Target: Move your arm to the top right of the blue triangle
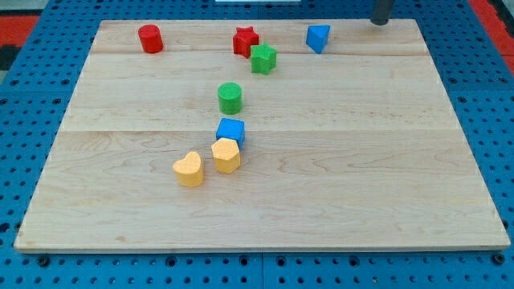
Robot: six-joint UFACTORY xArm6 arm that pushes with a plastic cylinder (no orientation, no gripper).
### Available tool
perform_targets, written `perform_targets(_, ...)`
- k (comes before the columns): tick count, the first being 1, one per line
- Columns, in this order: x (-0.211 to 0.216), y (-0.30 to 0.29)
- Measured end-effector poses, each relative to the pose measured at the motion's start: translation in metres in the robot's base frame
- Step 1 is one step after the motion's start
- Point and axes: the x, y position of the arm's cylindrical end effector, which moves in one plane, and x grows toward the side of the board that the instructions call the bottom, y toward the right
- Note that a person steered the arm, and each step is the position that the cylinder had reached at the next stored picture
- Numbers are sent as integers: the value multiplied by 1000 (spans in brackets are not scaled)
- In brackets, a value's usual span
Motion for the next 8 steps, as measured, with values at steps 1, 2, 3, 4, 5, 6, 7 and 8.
perform_targets(1,0,0)
perform_targets(2,0,-1)
perform_targets(3,1,-5)
perform_targets(4,0,-11)
perform_targets(5,0,-19)
perform_targets(6,1,-26)
perform_targets(7,0,-33)
perform_targets(8,0,-41)
